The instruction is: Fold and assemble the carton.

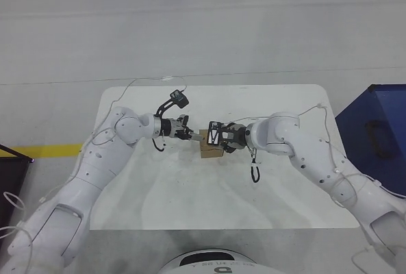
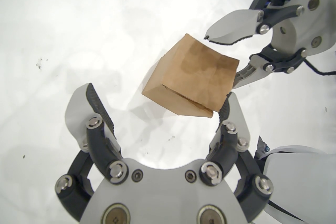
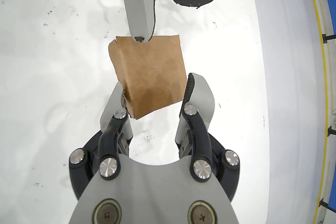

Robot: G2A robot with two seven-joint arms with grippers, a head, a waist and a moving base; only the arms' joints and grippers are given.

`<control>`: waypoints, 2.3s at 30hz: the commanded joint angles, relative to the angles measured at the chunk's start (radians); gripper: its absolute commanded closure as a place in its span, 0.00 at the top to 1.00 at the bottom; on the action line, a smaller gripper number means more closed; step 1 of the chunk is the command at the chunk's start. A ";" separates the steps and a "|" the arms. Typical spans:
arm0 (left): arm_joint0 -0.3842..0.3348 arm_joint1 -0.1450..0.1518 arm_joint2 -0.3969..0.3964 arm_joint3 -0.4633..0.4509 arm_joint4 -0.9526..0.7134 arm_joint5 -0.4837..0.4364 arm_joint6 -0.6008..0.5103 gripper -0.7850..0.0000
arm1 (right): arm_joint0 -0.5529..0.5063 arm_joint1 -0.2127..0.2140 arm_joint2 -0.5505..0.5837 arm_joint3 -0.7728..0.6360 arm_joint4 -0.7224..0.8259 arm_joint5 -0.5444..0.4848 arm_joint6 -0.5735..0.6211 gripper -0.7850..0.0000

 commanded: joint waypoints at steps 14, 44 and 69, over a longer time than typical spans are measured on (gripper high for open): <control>-0.097 -0.046 0.106 0.094 0.022 -0.010 -0.010 1.00 | -0.027 -0.009 0.021 0.015 -0.078 -0.008 -0.050 0.53; -0.145 -0.077 0.158 0.173 0.007 -0.037 -0.013 1.00 | -0.059 -0.052 0.033 0.009 -0.162 0.075 -0.042 0.46; -0.144 -0.081 0.165 0.217 0.014 -0.027 -0.008 1.00 | -0.081 -0.060 0.099 0.004 -0.104 -0.014 -0.015 0.61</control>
